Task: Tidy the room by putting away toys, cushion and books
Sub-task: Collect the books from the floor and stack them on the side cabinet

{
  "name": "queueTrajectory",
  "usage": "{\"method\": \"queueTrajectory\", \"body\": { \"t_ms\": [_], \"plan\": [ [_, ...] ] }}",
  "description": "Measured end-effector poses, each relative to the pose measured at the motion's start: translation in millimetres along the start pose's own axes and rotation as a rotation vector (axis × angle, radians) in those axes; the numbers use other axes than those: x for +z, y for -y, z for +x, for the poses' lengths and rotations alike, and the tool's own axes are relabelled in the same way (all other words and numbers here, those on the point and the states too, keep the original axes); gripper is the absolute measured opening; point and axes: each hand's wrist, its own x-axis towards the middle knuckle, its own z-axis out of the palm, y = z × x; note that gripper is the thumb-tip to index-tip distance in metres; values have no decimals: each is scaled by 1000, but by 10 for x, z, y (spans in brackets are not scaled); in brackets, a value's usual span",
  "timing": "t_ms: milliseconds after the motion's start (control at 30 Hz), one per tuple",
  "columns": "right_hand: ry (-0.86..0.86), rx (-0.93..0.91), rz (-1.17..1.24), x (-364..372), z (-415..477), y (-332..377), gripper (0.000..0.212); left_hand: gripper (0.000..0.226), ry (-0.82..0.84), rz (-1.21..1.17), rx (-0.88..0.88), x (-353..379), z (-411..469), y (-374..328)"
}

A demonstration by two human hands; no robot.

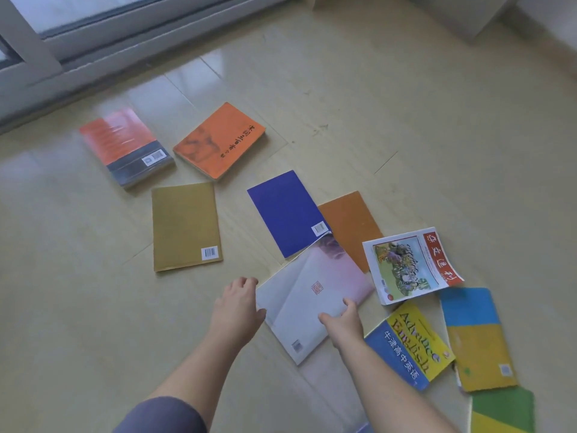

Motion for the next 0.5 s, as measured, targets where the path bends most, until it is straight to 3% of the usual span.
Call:
{"method": "queueTrajectory", "body": {
  "t_ms": [500],
  "plan": [
    [-145, 117, 66, 320, 1259, -250, 77, 60, 48, 107, 71, 893, 1281, -108]
  ]
}}
